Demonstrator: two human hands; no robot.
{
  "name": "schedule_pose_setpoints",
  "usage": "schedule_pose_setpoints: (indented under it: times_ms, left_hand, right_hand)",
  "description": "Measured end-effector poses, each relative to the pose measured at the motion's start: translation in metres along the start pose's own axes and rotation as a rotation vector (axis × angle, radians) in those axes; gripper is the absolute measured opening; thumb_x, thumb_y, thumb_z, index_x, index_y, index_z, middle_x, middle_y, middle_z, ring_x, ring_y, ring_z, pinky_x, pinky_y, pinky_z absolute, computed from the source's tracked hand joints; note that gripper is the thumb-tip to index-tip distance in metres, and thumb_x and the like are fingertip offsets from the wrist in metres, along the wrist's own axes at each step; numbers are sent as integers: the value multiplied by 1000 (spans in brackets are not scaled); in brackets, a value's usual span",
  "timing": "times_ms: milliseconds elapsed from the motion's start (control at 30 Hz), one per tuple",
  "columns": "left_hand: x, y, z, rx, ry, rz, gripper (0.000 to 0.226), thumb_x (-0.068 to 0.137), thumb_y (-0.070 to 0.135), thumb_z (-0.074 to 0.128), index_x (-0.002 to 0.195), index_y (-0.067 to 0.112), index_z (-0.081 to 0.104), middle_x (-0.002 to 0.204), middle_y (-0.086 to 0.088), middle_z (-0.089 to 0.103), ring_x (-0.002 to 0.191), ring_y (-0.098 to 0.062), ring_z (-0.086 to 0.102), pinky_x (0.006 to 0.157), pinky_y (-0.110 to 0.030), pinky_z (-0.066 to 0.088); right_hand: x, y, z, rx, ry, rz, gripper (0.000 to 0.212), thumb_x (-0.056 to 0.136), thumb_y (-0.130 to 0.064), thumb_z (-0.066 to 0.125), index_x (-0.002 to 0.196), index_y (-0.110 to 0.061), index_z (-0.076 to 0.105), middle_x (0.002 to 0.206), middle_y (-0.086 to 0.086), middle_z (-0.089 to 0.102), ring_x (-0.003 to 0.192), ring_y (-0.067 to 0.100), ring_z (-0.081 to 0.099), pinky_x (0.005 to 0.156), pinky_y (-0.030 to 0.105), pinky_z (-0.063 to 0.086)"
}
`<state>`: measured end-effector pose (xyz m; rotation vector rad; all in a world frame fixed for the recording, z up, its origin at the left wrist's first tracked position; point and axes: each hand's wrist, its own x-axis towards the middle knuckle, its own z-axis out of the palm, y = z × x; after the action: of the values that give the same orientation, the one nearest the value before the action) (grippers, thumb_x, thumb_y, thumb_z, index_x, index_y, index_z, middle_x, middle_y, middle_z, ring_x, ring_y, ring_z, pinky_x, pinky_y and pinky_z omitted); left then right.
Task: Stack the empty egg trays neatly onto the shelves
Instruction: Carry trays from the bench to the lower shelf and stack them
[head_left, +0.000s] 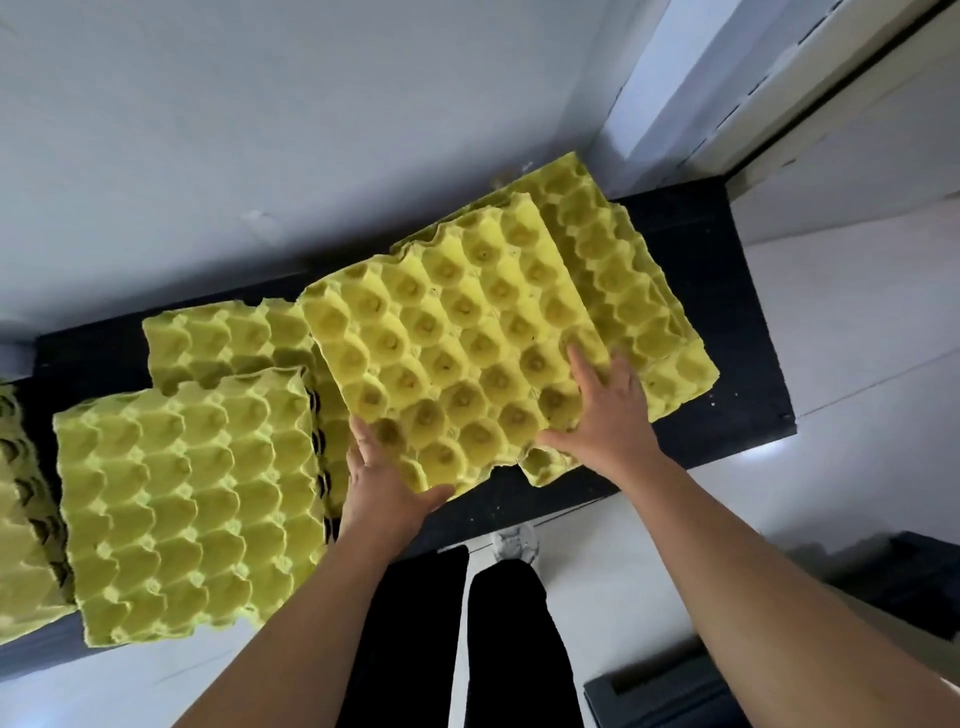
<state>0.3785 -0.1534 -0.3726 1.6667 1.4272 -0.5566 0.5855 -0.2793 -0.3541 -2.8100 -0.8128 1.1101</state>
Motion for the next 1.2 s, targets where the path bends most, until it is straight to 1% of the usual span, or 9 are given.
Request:
schedule_pose_setpoints:
  times_ms: [133,300,467,633,733,900,967,1100,1200]
  left_hand:
    - [-4,4,5,-39,50,-7,145,65,40,88,149,26,-29,162,-12,2,143,-35,30,110,-49,37]
    - [-27,8,-4,-226,129,32,145,61,32,92,152,29,-22,162,-7,1,149,-29,8,118,-49,21]
    - [-68,14,-25,-268,230,93,143,60,35,92,153,27,-16,162,-9,5,148,-31,5,119,-50,16]
    - [-101,17,-36,-260,281,123,141,62,40,90,154,24,-15,161,-2,1,144,-31,26,114,-45,31]
    - [-102,16,-37,-242,285,104,144,59,45,90,153,24,-18,161,-5,5,142,-32,32,113,-48,34]
    - [-81,10,-31,-133,306,77,142,58,49,89,155,19,-11,158,-11,23,146,-33,17,120,-45,15]
    - [-73,7,-30,-142,315,81,138,57,44,91,155,21,-4,154,-11,29,143,-33,23,119,-48,21]
    - [-70,6,-34,-218,322,116,133,59,33,92,156,25,1,150,-7,31,133,-29,41,107,-49,41]
    - [-74,8,-37,-255,335,146,133,60,29,92,156,29,-1,154,-5,26,134,-29,40,107,-47,41]
  right_hand:
    - [6,5,-1,93,-4,-22,118,66,-52,80,151,-34,1,157,20,-3,145,40,-1,116,55,14]
    - [-10,2,-19,147,12,-60,112,68,-52,79,152,-29,9,158,14,-1,146,37,-1,114,53,15]
    - [-35,-6,-57,220,34,-123,108,63,-55,79,149,-27,21,155,9,8,144,34,13,113,55,27]
    - [-57,-18,-85,185,53,-178,110,61,-60,79,149,-25,22,156,8,7,145,32,10,112,55,29]
    - [-62,-20,-83,149,52,-188,108,62,-60,78,149,-22,24,155,12,8,144,34,12,112,54,29]
    - [-51,-16,-61,141,70,-187,101,63,-59,77,145,-20,32,153,13,13,140,35,21,110,51,33]
    - [-46,-16,-56,154,63,-190,101,62,-59,78,144,-20,35,152,10,15,138,35,27,108,50,36]
    - [-41,-16,-56,232,28,-171,101,62,-55,82,145,-21,34,151,8,14,136,30,32,107,42,37]
    - [-43,-17,-56,274,38,-169,102,61,-53,83,144,-19,36,147,7,18,134,28,35,106,40,38]
